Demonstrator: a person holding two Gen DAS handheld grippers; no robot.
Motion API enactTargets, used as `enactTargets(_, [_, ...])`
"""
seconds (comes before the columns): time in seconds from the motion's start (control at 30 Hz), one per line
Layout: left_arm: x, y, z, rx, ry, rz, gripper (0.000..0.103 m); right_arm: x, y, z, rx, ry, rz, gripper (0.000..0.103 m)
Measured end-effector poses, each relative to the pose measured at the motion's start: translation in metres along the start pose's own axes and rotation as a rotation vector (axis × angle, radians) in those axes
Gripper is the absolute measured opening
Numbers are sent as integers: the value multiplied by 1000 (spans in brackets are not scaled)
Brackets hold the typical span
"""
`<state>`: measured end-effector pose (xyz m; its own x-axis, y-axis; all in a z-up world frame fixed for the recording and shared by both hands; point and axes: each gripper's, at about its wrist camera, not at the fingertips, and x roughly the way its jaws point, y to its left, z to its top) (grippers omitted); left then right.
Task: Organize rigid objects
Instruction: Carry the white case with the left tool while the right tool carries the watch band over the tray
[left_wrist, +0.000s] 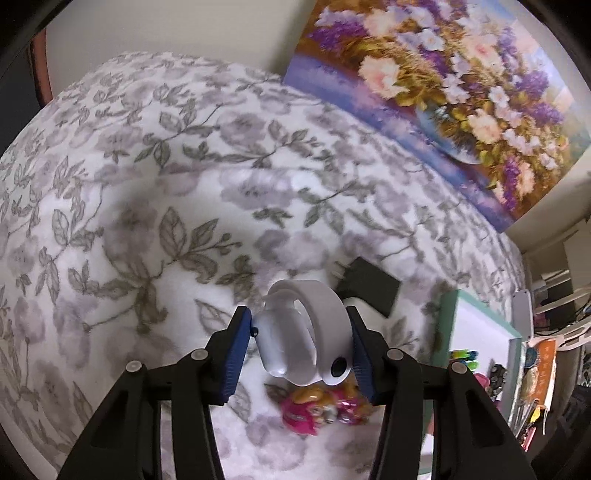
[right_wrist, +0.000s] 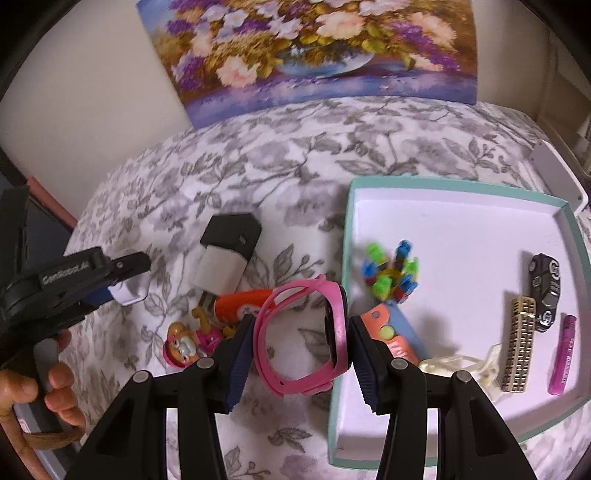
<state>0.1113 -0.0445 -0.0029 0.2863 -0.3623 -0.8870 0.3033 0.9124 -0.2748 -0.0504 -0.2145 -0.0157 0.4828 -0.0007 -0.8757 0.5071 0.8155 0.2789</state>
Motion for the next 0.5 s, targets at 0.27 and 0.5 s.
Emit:
enactTargets(0.27, [-7, -52, -10, 67, -16, -49, 52, -20, -44, 13, 99, -64, -39, 52])
enactTargets(0.5, [12, -111, -33, 166, 35, -83, 52, -26, -92, 22, 179, -85, -128, 52])
